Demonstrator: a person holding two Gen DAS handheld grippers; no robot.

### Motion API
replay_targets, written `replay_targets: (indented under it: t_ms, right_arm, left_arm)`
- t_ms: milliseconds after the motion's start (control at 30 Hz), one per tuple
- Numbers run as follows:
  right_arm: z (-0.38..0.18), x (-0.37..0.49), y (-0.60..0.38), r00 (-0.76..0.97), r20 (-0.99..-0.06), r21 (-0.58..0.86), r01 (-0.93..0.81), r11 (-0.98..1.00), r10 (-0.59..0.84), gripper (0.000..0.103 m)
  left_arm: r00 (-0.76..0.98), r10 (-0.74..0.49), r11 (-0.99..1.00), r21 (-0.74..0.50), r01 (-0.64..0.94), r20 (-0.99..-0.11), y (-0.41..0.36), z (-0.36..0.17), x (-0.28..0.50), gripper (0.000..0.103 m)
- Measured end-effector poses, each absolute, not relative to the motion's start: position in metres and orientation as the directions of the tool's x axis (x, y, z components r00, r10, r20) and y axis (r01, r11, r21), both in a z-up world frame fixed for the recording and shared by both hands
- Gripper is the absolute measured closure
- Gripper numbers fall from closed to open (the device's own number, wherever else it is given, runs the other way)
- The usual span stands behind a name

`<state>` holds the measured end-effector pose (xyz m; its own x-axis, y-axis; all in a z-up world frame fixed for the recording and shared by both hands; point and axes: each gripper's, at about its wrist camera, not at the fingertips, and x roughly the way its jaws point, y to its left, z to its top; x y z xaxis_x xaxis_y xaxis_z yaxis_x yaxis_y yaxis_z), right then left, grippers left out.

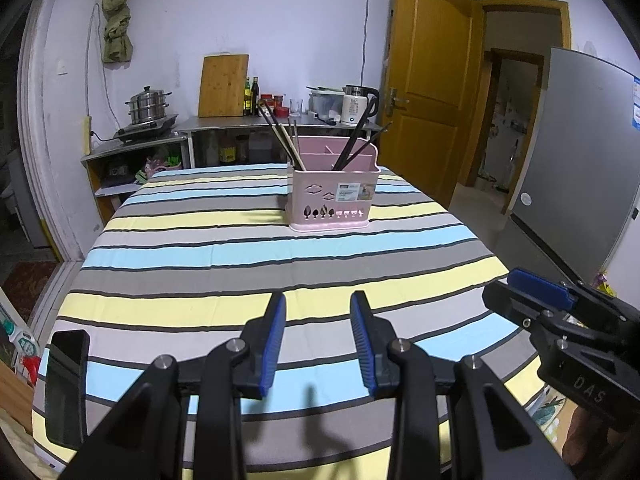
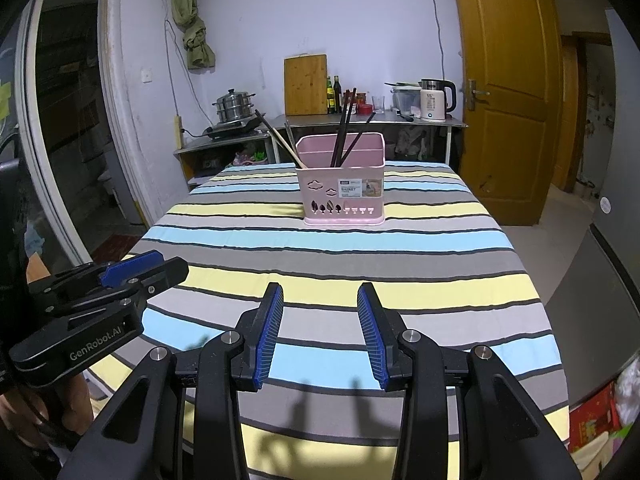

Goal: Organize utensils

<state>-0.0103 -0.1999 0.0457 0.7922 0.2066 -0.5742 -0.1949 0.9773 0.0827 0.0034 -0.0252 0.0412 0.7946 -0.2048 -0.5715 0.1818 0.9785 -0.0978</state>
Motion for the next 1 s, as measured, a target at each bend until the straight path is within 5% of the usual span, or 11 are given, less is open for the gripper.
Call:
replay_targets:
  t_ms: [1000]
  right_arm:
    - [0.0359,-0.0093,-0.1984,0.798,-0.569,0.075,-0.191,0.979,0.199,0.064]
  left_arm:
    - [0.804,-0.201,0.979,-0.095,0.179,-0.560,-0.0315,0.0338,0.0040,0.068]
